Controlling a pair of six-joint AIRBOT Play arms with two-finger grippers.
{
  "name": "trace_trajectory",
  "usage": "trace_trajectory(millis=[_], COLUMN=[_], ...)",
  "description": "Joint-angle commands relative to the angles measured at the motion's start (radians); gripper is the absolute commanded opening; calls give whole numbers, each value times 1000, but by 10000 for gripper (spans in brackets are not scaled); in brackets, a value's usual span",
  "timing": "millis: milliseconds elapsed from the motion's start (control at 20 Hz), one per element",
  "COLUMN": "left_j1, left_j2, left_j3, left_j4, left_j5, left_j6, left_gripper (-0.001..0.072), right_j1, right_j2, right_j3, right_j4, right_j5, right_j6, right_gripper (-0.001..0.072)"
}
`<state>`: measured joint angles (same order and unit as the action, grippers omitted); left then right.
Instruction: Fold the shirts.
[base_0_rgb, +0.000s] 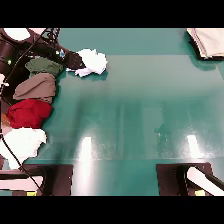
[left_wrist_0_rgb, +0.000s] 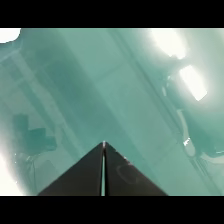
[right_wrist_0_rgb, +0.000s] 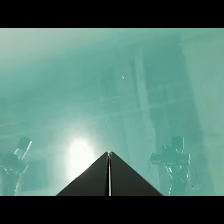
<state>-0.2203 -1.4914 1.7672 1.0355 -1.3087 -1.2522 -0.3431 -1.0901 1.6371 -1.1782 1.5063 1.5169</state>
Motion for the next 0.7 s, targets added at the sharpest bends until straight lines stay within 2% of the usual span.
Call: trace_trajectory(millis=[0, 650], left_j1=[0, 0], left_j2=[0, 0], left_j3=[0, 0], left_j4=[0, 0], left_j5=[0, 10], left_j6=[0, 0], left_gripper=[24, 24], right_j1=[0, 0], right_j2=[0, 0], right_j3=[1, 1], right_j4=[0, 2], right_j5=[0, -5], right_j6=[0, 0], right_gripper=[21, 20])
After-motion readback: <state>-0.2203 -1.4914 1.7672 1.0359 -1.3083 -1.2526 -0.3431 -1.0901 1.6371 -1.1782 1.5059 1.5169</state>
